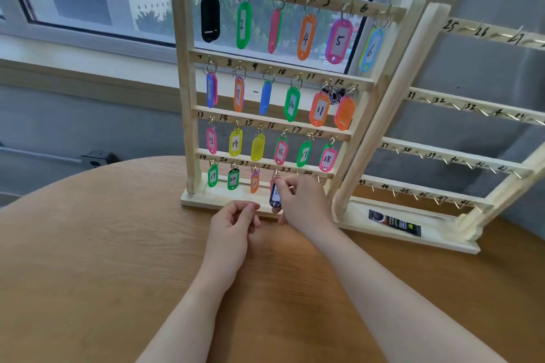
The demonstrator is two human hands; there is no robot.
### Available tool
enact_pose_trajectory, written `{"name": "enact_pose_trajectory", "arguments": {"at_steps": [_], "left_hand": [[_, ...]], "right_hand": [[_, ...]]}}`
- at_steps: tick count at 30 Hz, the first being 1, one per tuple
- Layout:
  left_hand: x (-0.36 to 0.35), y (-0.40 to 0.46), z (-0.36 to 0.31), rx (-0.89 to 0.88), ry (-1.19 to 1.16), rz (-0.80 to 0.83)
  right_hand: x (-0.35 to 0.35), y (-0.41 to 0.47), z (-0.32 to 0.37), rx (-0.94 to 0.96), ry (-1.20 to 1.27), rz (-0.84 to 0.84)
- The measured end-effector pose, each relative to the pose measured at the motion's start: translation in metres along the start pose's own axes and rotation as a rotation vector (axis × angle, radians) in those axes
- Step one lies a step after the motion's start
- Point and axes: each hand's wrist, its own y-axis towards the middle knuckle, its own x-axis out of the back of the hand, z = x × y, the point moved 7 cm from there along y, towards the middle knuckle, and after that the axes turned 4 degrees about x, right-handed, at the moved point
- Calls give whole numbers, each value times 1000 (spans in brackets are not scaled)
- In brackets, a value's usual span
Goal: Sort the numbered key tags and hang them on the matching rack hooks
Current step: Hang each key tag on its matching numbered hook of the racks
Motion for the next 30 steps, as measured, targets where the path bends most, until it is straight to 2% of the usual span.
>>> {"name": "enact_pose_trajectory", "arguments": {"at_steps": [7, 13, 18, 25, 30], "left_hand": [[-1, -3, -4, -8, 77, 30], [-17, -20, -16, -76, 414, 121], [-45, -59, -14, -120, 728, 288], [-85, -146, -23, -160, 849, 512], [-113, -199, -5, -185, 1020, 650]], "right_hand": [[19, -33, -21, -60, -110, 137], [71, -88, -39, -84, -239, 221], [113, -149, -64, -166, -268, 312], [131, -230, -97, -252, -283, 359], [116, -262, -100, -281, -458, 429]]}}
